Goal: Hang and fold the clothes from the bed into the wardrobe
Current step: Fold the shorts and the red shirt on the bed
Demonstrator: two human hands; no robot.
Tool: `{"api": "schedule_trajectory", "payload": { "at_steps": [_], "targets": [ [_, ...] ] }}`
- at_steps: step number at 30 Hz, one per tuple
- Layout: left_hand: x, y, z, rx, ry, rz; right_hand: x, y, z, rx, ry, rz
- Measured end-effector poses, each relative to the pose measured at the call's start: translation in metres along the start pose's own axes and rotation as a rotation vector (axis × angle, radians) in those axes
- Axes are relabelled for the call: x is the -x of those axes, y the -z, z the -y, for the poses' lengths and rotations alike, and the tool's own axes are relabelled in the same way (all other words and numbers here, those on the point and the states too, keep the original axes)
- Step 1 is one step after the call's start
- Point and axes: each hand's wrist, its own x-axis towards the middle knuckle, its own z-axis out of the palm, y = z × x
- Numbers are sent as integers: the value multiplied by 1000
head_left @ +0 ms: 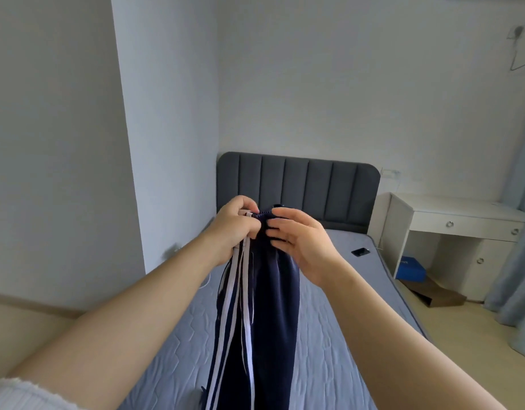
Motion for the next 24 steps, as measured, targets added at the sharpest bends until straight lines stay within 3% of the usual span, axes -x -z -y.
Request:
{"api": "schedule_trajectory", "payload": {
  "at_steps": [3, 5, 10, 13, 20, 22, 24],
  "targets": [
    [5, 7, -3, -40, -21, 23, -1, 0, -1, 314, 160, -140],
    [10, 17, -8, -16, -7, 51, -1, 2, -1, 471, 185, -83],
    [15, 41, -12, -143, -65, 181, -7, -1, -1, 570, 87, 246],
    [15, 56, -8, -247, -83, 240, -10, -5, -5, 689, 101, 191],
    [-2, 89, 0, -693, -116, 290, -26, -33, -13, 690, 188, -7],
    [-9, 102, 8, -744, -113, 279, -33, -47, -20, 578, 167, -9],
    [-18, 120, 16, -626, -117, 249, -40, -61, -30, 316, 90, 27]
  ]
}}
